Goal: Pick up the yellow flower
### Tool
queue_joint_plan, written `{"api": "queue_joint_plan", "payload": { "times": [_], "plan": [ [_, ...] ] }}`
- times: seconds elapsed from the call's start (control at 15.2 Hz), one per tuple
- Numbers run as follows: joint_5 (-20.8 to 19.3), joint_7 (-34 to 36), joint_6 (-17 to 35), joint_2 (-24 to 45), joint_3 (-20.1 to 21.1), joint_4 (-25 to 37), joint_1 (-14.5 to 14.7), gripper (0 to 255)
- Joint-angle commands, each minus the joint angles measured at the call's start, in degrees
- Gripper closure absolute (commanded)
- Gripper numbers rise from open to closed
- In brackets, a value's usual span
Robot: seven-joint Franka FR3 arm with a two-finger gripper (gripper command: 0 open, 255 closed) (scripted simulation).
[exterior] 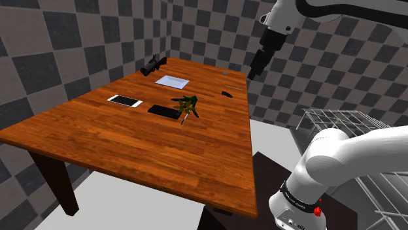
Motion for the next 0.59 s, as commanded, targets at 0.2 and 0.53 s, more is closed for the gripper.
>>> {"api": "queue_joint_plan", "payload": {
  "times": [0.2, 0.53],
  "plan": [
    [1.21, 3.07, 4.06, 6.05, 0.5, 0.94, -0.7, 0],
    [3.05, 7.82, 10.02, 16.69, 1.0, 3.93, -1.69, 0]
  ]
}}
